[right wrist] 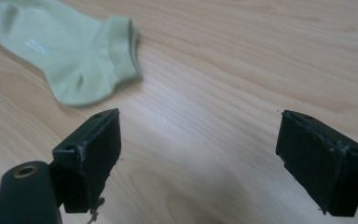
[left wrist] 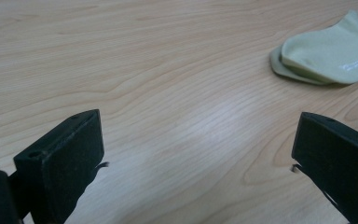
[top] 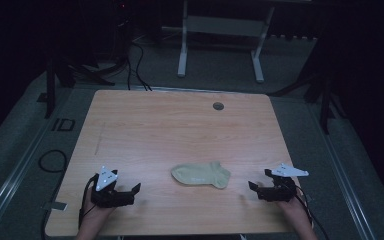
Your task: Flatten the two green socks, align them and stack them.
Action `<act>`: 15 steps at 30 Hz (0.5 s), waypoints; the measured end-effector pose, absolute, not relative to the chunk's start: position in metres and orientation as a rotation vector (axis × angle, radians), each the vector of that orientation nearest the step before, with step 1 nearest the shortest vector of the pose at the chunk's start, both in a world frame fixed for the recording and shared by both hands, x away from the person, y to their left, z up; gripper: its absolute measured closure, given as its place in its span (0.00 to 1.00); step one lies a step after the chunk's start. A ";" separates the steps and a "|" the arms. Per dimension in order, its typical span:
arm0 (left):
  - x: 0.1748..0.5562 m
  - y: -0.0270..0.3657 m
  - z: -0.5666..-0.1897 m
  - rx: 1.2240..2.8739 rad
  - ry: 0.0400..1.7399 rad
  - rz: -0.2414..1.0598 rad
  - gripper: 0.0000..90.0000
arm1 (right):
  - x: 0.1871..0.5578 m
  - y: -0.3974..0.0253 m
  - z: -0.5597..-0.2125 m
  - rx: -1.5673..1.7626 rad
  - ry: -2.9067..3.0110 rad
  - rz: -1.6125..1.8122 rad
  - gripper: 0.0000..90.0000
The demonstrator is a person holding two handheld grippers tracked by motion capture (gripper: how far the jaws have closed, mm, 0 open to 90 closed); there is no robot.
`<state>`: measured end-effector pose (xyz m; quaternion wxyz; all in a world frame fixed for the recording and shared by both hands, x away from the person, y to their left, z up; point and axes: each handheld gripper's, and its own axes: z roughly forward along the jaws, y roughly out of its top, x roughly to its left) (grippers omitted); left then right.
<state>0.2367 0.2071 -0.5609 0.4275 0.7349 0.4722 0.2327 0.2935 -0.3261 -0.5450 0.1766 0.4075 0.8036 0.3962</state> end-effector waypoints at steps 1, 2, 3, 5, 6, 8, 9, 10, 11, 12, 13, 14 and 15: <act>0.235 0.208 -0.562 1.837 1.183 0.578 0.03 | 0.292 -0.329 -0.545 1.159 2.270 1.114 0.16; 0.233 0.210 -0.562 1.836 1.189 0.580 0.03 | 0.290 -0.332 -0.546 1.167 2.266 1.110 0.16; 0.232 0.212 -0.563 1.837 1.195 0.584 0.03 | 0.288 -0.334 -0.546 1.179 2.260 1.104 0.16; 0.230 0.214 -0.564 1.830 1.202 0.578 0.03 | 0.286 -0.337 -0.547 1.190 2.252 1.101 0.16; 0.228 0.217 -0.565 1.827 1.214 0.582 0.03 | 0.284 -0.340 -0.547 1.199 2.243 1.101 0.16; 0.226 0.220 -0.565 1.821 1.201 0.583 0.03 | 0.277 -0.349 -0.549 1.225 2.216 1.104 0.16; 0.225 0.222 -0.565 1.818 1.194 0.585 0.03 | 0.274 -0.351 -0.550 1.235 2.206 1.103 0.16; 0.224 0.224 -0.566 1.809 1.192 0.582 0.03 | 0.272 -0.354 -0.550 1.244 2.194 1.107 0.16; 0.224 0.225 -0.566 1.805 1.196 0.582 0.03 | 0.270 -0.356 -0.550 1.252 2.185 1.109 0.16; 0.223 0.226 -0.566 1.805 1.201 0.586 0.03 | 0.267 -0.359 -0.550 1.256 2.175 1.110 0.16; 0.222 0.228 -0.566 1.801 1.205 0.585 0.03 | 0.265 -0.361 -0.550 1.267 2.164 1.115 0.16; 0.221 0.229 -0.566 1.805 1.213 0.590 0.03 | 0.263 -0.364 -0.550 1.274 2.158 1.121 0.16; 0.220 0.230 -0.566 1.801 1.216 0.589 0.03 | 0.261 -0.366 -0.551 1.278 2.148 1.125 0.16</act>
